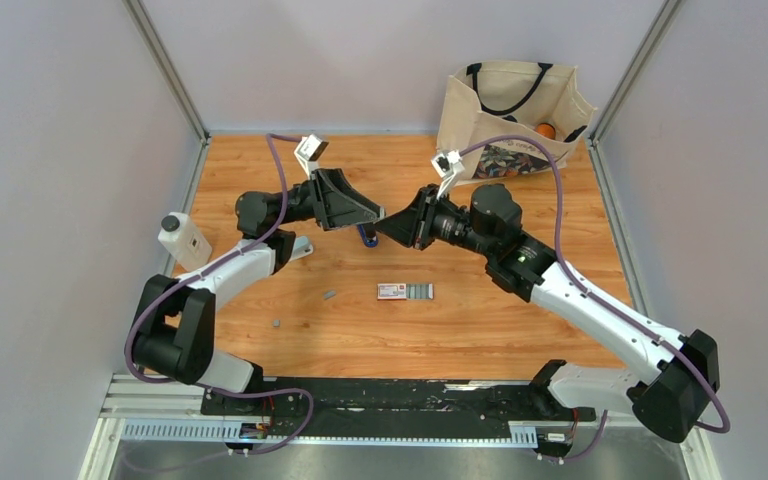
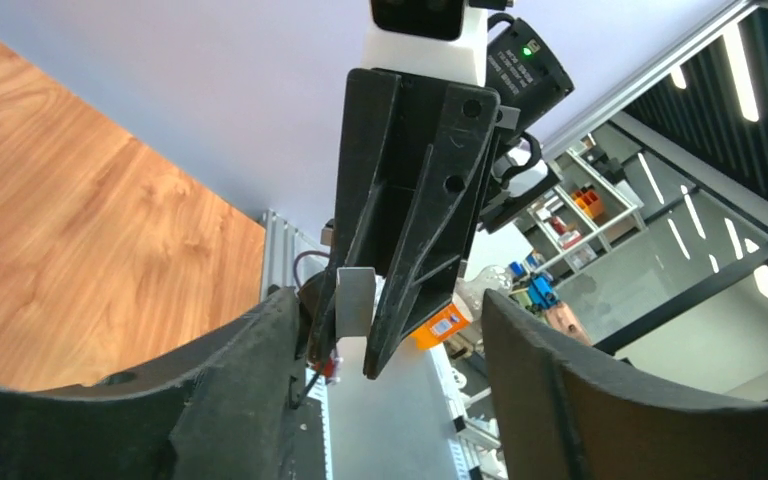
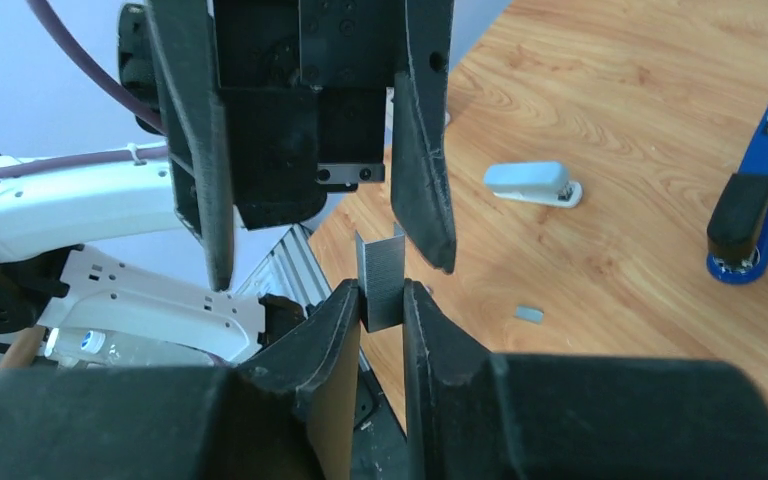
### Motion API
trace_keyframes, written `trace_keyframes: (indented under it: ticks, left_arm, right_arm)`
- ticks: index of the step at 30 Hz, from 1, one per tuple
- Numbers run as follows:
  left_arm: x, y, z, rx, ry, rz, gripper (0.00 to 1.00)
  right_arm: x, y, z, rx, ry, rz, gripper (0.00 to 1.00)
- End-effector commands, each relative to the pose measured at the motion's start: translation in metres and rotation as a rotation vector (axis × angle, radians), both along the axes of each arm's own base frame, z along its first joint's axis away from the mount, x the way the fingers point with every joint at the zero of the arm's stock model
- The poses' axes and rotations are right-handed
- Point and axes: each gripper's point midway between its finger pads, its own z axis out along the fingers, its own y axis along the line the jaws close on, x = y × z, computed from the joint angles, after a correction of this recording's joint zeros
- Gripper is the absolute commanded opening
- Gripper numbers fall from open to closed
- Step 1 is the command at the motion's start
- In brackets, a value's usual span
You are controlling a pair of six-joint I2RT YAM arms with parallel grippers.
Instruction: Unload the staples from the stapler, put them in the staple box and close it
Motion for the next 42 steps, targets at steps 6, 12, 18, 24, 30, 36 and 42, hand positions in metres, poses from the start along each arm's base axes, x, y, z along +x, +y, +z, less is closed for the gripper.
trace_keyframes:
  ticks: [6, 12, 18, 24, 30, 36, 42]
  left_arm:
    - [0.002, 0.004, 0.003, 0.039, -0.272, -0.011, 0.78]
    - [0.036, 0.004, -0.057, 0.346, -0.208, 0.127, 0.79]
    - [0.053, 0.019, -0.094, 0.730, -0.286, 0.197, 0.80]
    - [0.057, 0.035, -0.158, 0.914, -0.298, 0.233, 0.81]
    - [0.048, 0.047, -0.193, 0.990, -0.308, 0.198, 0.81]
    - [0.039, 0.052, -0.206, 1.014, -0.316, 0.178, 0.81]
    - [0.033, 0.054, -0.212, 1.017, -0.313, 0.172, 0.81]
  right_arm:
    - [-0.010, -0.035, -0.072, -0.256, 0.178, -0.113, 0.13]
    - [-0.027, -0.058, -0.146, -0.476, 0.343, -0.160, 0.14]
    - [-0.035, -0.082, -0.205, -0.709, 0.474, -0.249, 0.15]
    - [-0.033, -0.085, -0.251, -0.874, 0.602, -0.330, 0.12]
    - [-0.025, -0.063, -0.266, -0.990, 0.606, -0.335, 0.11]
    - [-0.011, -0.052, -0.270, -1.030, 0.592, -0.339, 0.12]
    - [-0.003, -0.050, -0.281, -1.065, 0.613, -0.325, 0.13]
